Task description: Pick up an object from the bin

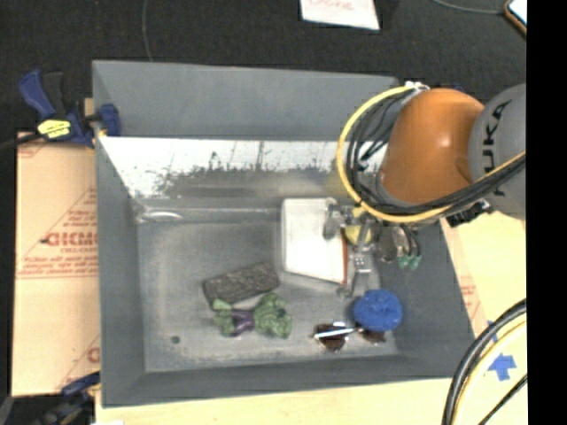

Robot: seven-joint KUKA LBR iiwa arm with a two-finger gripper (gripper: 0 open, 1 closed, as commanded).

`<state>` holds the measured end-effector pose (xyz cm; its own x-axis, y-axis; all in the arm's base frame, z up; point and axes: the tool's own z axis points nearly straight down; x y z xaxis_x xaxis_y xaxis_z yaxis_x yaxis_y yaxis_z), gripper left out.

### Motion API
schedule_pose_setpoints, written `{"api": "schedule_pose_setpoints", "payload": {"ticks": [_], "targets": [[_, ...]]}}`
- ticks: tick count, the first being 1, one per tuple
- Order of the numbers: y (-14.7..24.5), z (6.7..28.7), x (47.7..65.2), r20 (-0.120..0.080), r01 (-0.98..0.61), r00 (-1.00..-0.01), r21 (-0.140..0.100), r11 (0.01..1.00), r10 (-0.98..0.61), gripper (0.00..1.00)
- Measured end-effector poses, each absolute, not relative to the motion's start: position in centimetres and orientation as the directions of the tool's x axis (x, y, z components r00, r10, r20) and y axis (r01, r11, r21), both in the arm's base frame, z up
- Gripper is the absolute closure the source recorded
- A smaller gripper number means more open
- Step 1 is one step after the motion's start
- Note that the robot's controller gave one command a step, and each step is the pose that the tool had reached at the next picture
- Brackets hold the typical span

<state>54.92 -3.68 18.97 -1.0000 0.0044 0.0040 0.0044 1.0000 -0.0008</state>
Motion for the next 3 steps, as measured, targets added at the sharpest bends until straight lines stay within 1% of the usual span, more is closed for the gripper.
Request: {"api": "schedule_pose_setpoints", "payload": {"ticks": [1, 2, 3], "targets": [[-3.7, 19.4, 55.0, -0.004, 0.003, -1.000, -0.002, 1.000, 0.003, 0.00], [-10.3, 9.4, 54.3, -0.004, -0.357, -0.934, -0.004, 0.934, -0.357, 0.00], [-11.8, 15.5, 52.2, -0.012, -0.264, -0.965, -0.005, 0.965, -0.264, 0.00]]}}
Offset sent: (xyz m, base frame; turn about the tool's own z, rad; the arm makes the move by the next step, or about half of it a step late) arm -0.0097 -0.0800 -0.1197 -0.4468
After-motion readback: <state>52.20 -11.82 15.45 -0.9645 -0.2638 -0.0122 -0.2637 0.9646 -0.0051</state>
